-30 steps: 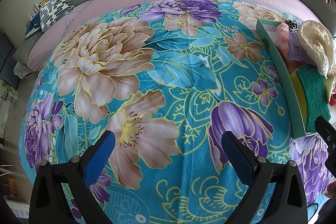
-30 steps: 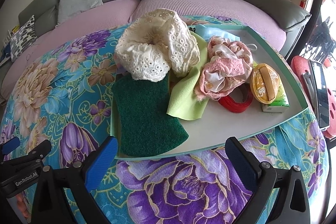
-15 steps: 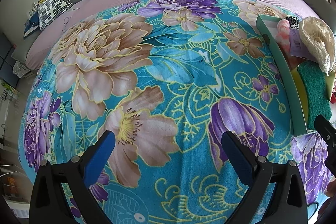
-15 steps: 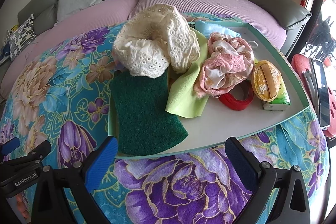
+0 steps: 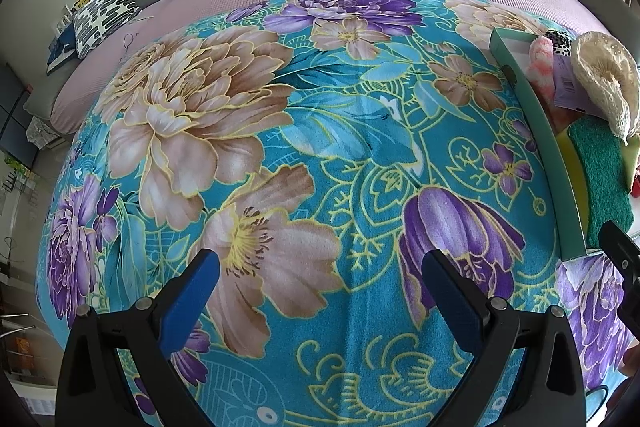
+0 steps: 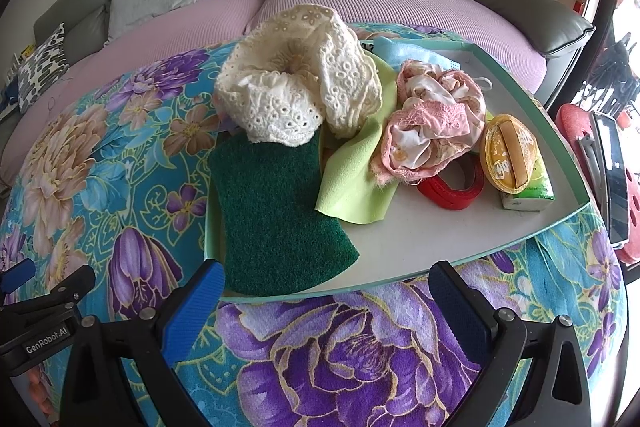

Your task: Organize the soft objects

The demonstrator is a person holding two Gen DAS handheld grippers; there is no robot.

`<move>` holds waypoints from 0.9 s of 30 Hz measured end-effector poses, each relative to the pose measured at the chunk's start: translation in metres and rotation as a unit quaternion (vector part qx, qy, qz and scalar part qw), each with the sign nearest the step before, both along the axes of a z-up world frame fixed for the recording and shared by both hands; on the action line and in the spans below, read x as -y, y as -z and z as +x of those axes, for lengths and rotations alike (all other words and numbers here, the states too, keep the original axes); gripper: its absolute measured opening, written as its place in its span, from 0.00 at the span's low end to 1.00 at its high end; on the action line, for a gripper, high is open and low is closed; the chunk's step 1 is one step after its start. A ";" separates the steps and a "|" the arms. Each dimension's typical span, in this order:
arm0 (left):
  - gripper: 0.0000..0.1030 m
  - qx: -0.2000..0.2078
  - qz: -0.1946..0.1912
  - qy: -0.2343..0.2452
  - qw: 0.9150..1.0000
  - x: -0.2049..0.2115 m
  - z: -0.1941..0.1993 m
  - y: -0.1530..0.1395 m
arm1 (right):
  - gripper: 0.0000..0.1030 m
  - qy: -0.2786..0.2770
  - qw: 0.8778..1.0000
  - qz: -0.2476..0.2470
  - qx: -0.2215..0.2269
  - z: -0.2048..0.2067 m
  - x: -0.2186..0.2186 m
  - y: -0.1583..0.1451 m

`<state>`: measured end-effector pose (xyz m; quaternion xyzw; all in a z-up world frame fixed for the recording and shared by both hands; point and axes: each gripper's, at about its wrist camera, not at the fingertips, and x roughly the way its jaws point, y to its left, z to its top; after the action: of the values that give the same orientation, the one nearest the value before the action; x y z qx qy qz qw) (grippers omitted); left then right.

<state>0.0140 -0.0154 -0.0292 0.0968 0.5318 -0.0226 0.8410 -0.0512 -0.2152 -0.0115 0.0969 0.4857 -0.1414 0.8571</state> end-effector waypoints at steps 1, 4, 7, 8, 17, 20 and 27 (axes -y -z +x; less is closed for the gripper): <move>0.98 0.000 0.000 0.000 1.000 0.000 0.000 0.000 | 1.00 0.000 1.000 0.000 0.000 0.000 0.000 0.000; 0.98 0.000 0.000 -0.001 1.000 0.000 0.000 0.000 | 1.00 0.000 1.000 -0.001 -0.001 0.000 0.000 0.001; 0.98 0.000 -0.001 -0.001 1.000 -0.001 0.000 0.000 | 1.00 -0.001 1.000 -0.003 -0.001 -0.001 -0.001 0.001; 0.98 0.000 -0.002 -0.001 1.000 -0.001 0.000 0.000 | 1.00 -0.001 1.000 -0.003 -0.002 0.000 -0.001 0.001; 0.98 0.002 -0.007 -0.003 1.000 0.000 0.000 -0.002 | 1.00 -0.004 1.000 -0.006 -0.005 0.001 -0.001 0.002; 0.98 0.005 -0.009 -0.004 1.000 0.000 0.000 -0.003 | 1.00 -0.005 1.000 -0.008 -0.006 0.001 -0.001 0.002; 0.98 0.004 -0.010 -0.003 1.000 0.000 0.000 -0.002 | 1.00 -0.005 1.000 -0.009 -0.006 0.002 -0.002 0.002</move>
<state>0.0142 -0.0158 -0.0268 0.0868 0.5286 -0.0254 0.8441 -0.0492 -0.2136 -0.0138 0.0859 0.4904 -0.1420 0.8555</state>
